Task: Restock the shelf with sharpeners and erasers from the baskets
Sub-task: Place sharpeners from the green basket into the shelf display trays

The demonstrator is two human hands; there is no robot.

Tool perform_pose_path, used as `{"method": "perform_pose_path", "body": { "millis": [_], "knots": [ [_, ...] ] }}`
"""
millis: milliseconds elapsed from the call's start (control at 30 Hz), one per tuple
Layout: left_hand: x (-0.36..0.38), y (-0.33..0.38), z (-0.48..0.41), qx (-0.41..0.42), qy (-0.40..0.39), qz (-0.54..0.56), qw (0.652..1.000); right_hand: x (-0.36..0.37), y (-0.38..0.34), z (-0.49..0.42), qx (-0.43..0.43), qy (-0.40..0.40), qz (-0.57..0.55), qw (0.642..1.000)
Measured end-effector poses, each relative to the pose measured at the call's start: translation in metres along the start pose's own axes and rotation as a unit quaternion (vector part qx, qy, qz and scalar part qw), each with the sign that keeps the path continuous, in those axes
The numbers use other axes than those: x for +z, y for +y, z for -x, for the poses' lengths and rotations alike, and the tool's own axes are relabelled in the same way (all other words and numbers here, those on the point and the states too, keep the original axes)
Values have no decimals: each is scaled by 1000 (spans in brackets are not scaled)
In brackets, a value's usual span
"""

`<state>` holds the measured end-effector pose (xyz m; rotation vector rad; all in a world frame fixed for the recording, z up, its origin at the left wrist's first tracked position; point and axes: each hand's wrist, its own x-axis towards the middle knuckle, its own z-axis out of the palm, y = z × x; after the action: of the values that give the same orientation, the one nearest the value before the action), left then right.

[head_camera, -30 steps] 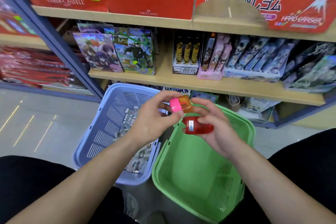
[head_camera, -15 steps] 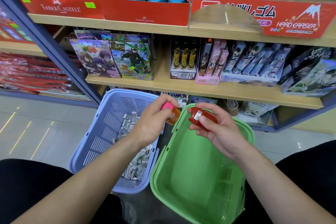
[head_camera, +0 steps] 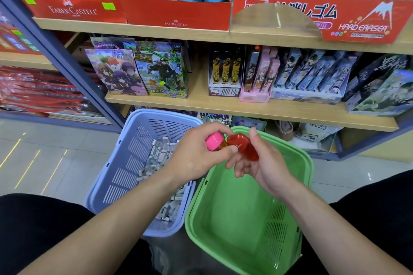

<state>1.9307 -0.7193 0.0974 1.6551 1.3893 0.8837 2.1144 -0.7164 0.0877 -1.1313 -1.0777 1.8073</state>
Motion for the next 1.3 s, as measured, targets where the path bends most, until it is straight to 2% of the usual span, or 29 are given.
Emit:
{"method": "perform_pose_path", "body": {
  "millis": [167, 300, 433, 567, 733, 833, 933, 1067, 1300],
  "knots": [
    [-5, 2, -4, -33, -4, 45, 998, -2, -2, -5, -54, 56, 153, 985],
    [-11, 5, -7, -42, -3, 61, 997, -6, -10, -11, -116, 5, 252, 961],
    [-22, 12, -13, -51, 26, 70, 996, -6, -34, -14, -99, -49, 233, 966],
    [-43, 21, -22, -65, 78, 90, 991, -2, -59, -25, -100, -24, 242, 965],
    [-85, 33, -26, -52, 89, 119, 987, 24, -108, -40, -189, 13, 234, 954],
    [-109, 39, -27, -15, 104, 75, 992, 42, -140, -48, -247, 10, 246, 937],
    [-132, 48, -30, 24, 153, 45, 987, 60, -171, -60, -294, -10, 250, 923],
    [-176, 61, -40, 35, 253, 43, 966, 99, -209, -87, -348, -22, 274, 896],
    [-247, 40, -32, 45, 365, 45, 929, 181, -249, -159, -388, -7, 338, 857]
  ]
}}
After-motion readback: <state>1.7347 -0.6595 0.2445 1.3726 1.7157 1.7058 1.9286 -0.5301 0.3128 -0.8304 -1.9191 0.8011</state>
